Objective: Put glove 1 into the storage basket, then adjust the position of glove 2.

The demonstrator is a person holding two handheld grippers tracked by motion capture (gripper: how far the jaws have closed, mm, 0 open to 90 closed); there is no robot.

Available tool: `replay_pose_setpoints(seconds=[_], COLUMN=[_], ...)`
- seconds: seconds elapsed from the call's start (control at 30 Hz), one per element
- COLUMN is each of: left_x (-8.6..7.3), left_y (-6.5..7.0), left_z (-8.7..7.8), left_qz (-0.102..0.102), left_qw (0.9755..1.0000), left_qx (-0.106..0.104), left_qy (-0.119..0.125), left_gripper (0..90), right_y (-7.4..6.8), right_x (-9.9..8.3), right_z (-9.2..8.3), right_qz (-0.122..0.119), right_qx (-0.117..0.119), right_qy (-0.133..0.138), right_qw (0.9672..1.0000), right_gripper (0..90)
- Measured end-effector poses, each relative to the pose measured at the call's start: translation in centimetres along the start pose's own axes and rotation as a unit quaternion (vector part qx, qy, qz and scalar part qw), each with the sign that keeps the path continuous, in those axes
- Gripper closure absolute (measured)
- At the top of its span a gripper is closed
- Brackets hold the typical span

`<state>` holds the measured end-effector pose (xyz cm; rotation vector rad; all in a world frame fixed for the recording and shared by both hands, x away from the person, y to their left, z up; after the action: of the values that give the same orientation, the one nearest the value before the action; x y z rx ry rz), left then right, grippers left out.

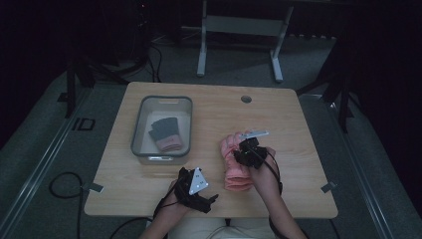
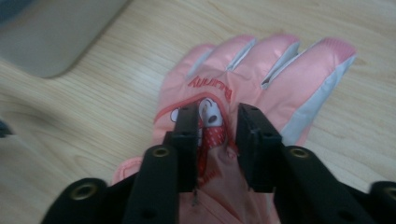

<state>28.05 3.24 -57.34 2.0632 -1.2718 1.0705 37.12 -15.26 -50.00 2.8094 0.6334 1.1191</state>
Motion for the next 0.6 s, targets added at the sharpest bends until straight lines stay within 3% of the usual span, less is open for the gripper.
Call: replay_pose_setpoints(seconds=[0.2,0.33,0.43,0.6], left_x=[-0.1,-0.1,-0.1,-0.1], left_y=[-0.1,-0.1,-0.2,-0.2], left_z=[0.0,0.0,0.1,0.0], left_qz=[-0.004,-0.005,-0.006,-0.008], left_qw=[1.0,1.0,1.0,1.0], left_qx=[0.001,0.0,0.0,0.002], left_qy=[0.002,0.001,0.002,0.0], left_gripper=[0.0,0.0,0.0,0.0], right_y=[0.6,1.1,1.4,1.9], right_x=[0.6,0.9,1.0,0.9], right_z=[-1.5,-1.9,-2.2,-2.6], right_qz=[0.008,0.017,0.018,0.022], right_qx=[0.035,0.044,0.064,0.082], right_qy=[0.03,0.048,0.059,0.073], right_qw=[0.9989,0.9977,0.9961,0.9937], right_gripper=[52.2,38.6,25.8,17.9])
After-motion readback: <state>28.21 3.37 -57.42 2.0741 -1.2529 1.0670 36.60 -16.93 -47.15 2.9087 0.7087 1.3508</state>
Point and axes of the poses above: each handheld gripper's, and its own axes: z roughly forward along the jaws, x roughly out of its top, y roughly to its right, the point moved 3 cm from there along z, roughly forward along the jaws, and after that the axes turned 13 degrees about -x, right-handed, at the moved point
